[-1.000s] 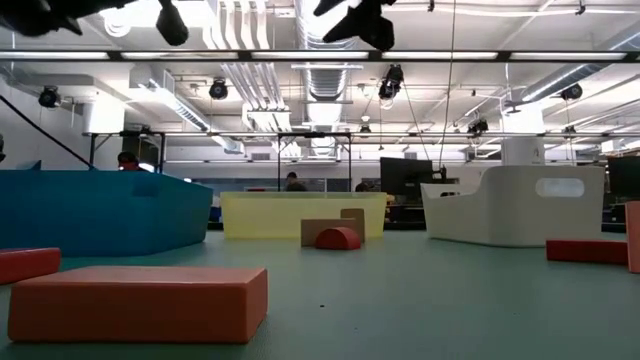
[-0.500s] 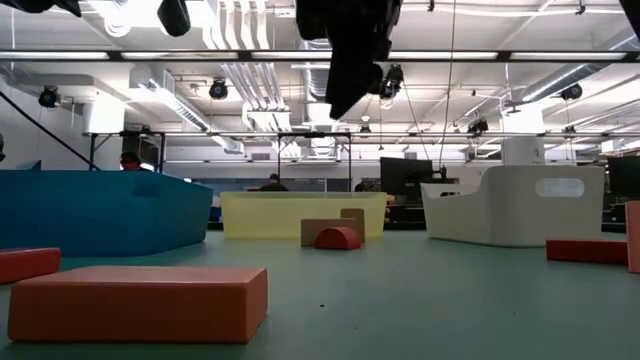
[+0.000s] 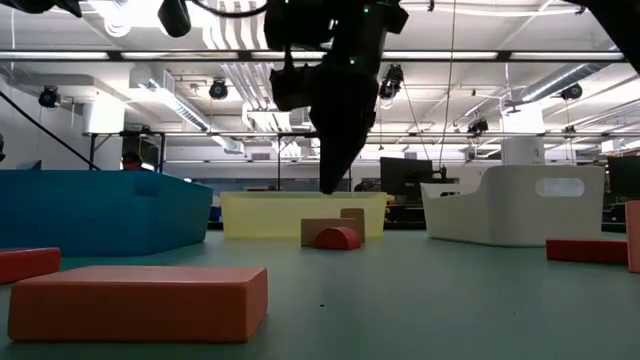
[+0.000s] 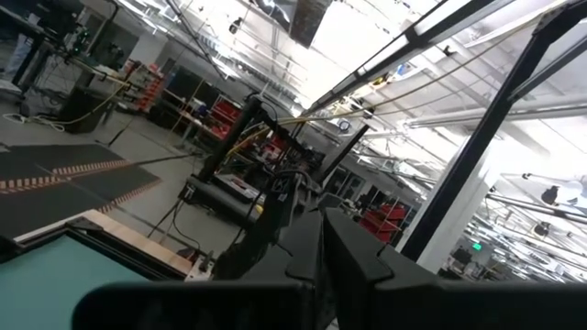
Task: Sort & place blocks by color
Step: Put the brown block into the white bin
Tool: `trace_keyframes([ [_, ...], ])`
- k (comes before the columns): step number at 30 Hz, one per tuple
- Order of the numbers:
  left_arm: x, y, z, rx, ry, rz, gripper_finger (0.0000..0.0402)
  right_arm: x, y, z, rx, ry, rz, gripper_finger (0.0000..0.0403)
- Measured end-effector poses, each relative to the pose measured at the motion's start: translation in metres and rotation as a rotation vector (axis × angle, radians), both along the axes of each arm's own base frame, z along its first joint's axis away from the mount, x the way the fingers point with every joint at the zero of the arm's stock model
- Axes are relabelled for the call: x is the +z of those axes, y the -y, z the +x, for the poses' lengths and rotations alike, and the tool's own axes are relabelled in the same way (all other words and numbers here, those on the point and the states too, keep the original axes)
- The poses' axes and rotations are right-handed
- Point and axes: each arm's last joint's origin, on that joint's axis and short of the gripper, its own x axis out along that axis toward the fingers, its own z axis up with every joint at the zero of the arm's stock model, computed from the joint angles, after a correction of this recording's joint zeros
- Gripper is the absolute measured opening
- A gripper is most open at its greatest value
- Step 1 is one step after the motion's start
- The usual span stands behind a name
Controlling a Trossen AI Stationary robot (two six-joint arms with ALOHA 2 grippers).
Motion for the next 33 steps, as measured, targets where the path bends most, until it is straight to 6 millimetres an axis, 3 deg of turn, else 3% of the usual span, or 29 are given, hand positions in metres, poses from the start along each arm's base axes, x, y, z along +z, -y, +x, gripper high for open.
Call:
trace_keyframes([
  [15,0.000,0.000,-0.001,0.000,0.003,0.001,0.0000,-0.026,0.007,0.011,-0.018,-0.006,-0.027,0.0118],
  [25,0.000,0.000,0.000,0.000,0.000,0.000,0.0000,-0.017,0.008,0.009,0.030,0.010,-0.043,0.0141],
  [33,-0.001,0.000,0.000,0.000,-0.001,0.001,0.0000,-0.025,0.009,0.011,0.059,-0.004,-0.056,0.0165],
])
